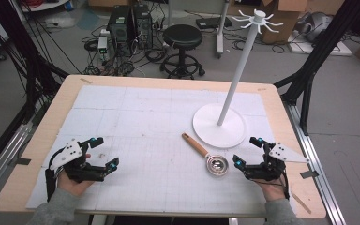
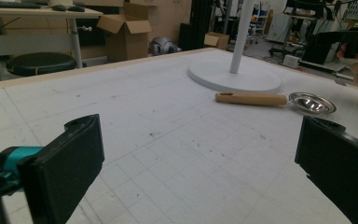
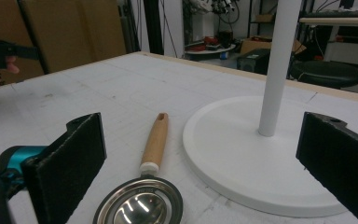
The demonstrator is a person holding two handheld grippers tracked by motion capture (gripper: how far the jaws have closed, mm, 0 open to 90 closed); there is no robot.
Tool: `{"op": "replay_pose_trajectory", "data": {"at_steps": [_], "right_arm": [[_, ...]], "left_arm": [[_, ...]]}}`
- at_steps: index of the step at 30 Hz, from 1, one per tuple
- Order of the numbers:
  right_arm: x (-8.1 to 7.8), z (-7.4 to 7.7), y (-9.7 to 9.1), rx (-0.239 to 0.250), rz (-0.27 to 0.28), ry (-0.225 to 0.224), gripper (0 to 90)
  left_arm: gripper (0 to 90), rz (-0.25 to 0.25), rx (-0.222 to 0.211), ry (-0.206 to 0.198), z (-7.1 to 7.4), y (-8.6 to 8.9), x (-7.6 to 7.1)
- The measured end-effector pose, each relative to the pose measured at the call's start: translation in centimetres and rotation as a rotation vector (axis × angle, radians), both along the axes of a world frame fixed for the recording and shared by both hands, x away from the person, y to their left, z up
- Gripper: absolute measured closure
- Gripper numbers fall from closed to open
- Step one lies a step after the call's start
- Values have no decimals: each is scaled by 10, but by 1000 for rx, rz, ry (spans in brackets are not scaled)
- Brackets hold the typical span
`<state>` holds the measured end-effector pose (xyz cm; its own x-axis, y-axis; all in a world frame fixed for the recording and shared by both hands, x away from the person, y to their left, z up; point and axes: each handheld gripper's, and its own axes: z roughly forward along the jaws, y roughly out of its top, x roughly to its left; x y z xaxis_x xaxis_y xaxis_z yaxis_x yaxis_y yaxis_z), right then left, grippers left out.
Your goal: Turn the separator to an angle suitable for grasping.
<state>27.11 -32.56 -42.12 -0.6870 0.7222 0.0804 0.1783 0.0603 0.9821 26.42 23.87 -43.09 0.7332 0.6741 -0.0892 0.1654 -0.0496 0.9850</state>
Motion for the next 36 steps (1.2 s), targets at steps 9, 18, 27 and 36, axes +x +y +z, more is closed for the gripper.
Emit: {"op": "replay_pose_trajectory", "data": {"at_steps": [9, 18, 27, 36], "right_arm": [[3, 0, 4, 36, -56, 60, 21], [6, 6, 9, 23, -20, 92, 577], [14, 8, 23, -60, -30, 136, 897], [22, 7, 45, -187, 66, 162, 900]], "left_arm": [[17, 4, 9, 6, 0, 0, 0], [18, 6, 22, 10, -1, -1, 0], [18, 11, 39, 7, -1, -2, -2], [17, 11, 58, 20, -4, -2, -3]]}}
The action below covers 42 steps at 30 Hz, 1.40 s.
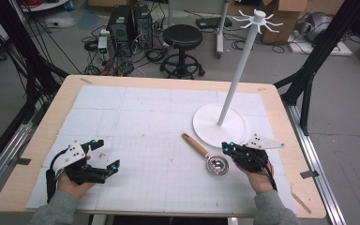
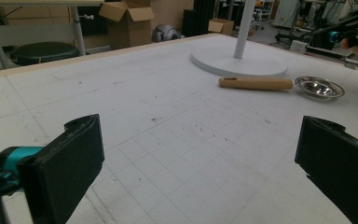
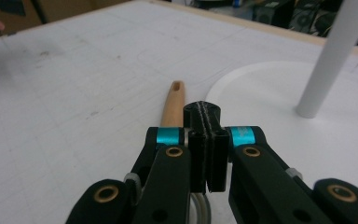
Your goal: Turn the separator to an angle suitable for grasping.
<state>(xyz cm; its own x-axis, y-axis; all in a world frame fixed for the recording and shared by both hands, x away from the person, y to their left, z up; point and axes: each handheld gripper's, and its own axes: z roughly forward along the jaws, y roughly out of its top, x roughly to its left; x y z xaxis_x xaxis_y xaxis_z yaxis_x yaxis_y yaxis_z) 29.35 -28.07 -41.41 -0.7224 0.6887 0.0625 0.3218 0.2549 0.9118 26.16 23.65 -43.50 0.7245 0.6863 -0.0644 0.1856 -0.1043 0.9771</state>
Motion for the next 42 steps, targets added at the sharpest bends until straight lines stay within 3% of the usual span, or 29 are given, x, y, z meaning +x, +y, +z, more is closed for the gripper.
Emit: {"op": "replay_pose_trajectory", "data": {"at_steps": [12, 21, 22, 26, 32, 42], "right_arm": [[24, -11, 19, -74, 54, 104, 900], [38, -14, 31, -117, 76, 128, 900], [41, -14, 34, -119, 85, 149, 900], [47, -15, 39, -148, 94, 166, 900], [53, -16, 44, -176, 96, 170, 900], [62, -22, 53, -224, 108, 228, 900]], "left_arm": [[17, -1, 15, 11, -2, -2, 0], [18, -3, 22, 17, -2, -2, 1], [17, -1, 23, 20, -3, -2, 1], [18, -3, 23, 24, -3, -2, 1], [17, -2, 31, 30, -4, -2, 1], [17, 4, 31, 35, -4, -2, 0]]}}
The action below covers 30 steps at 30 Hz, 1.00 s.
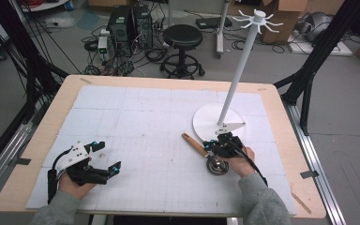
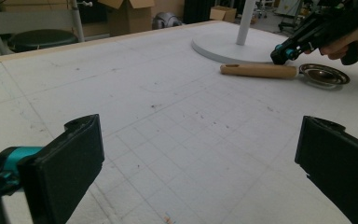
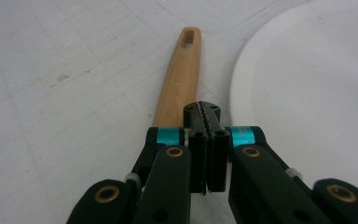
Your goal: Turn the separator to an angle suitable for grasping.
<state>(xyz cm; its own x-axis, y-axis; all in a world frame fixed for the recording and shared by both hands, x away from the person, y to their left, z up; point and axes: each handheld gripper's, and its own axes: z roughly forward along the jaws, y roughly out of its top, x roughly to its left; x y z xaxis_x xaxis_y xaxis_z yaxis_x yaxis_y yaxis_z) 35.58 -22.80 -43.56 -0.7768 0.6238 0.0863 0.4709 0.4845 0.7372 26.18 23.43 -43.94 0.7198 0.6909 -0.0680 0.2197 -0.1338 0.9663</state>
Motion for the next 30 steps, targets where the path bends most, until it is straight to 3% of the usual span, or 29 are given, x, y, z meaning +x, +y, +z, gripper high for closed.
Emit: {"op": "replay_pose_trajectory", "data": {"at_steps": [15, 30], "right_arm": [[13, -2, 11, -54, -31, 30, 900], [23, -5, 13, -35, -25, 90, 900]], "left_arm": [[18, 10, 2, 0, -1, 4, -3], [18, 23, 7, 7, -2, 9, -6]]}}
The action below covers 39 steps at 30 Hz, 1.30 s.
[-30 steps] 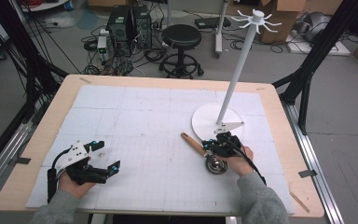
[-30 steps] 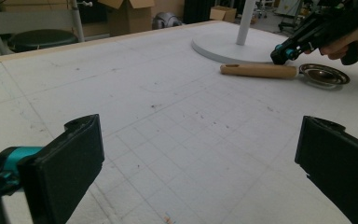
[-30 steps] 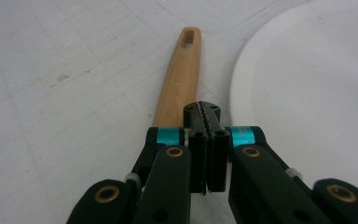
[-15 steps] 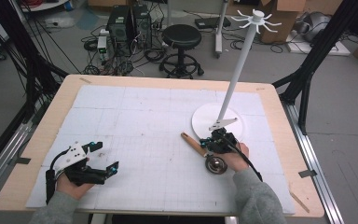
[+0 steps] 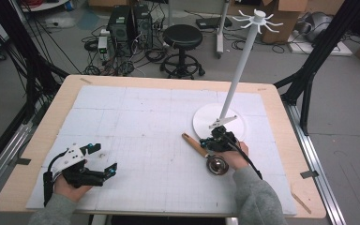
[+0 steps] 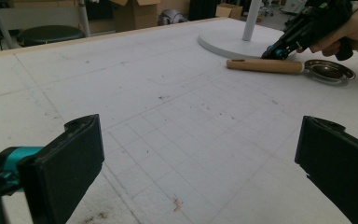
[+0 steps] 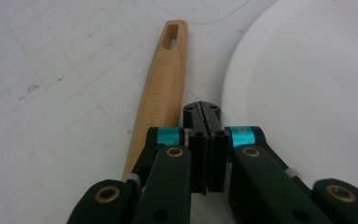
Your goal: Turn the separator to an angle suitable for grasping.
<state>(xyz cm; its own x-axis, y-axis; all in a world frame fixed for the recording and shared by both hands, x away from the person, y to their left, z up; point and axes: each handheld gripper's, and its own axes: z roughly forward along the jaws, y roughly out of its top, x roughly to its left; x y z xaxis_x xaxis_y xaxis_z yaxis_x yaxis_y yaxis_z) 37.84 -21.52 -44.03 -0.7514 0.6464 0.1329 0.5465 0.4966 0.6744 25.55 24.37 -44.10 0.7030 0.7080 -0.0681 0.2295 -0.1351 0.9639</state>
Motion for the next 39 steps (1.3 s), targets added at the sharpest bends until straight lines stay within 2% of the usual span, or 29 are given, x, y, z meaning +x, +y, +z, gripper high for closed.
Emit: {"op": "replay_pose_trajectory", "data": {"at_steps": [6, 7, 14, 25, 35, 39], "right_arm": [[0, 0, 2, 11, 11, 17, 900], [0, 1, 3, 19, 13, 32, 900], [-2, 2, 9, 11, 38, 47, 900], [-7, 4, 22, -31, 99, 25, 900], [-9, 6, 26, -43, 118, 45, 900], [-10, 6, 28, -39, 151, 49, 900]], "left_arm": [[18, 1, 0, 1, 0, 0, 0], [18, 1, 2, 2, 0, 0, 0], [18, 1, 5, 4, 0, 0, 0], [18, 1, 8, 3, -1, -1, 1], [17, -15, 1, 9, 0, -5, 0], [18, -17, 7, 5, 1, -6, 0]]}}
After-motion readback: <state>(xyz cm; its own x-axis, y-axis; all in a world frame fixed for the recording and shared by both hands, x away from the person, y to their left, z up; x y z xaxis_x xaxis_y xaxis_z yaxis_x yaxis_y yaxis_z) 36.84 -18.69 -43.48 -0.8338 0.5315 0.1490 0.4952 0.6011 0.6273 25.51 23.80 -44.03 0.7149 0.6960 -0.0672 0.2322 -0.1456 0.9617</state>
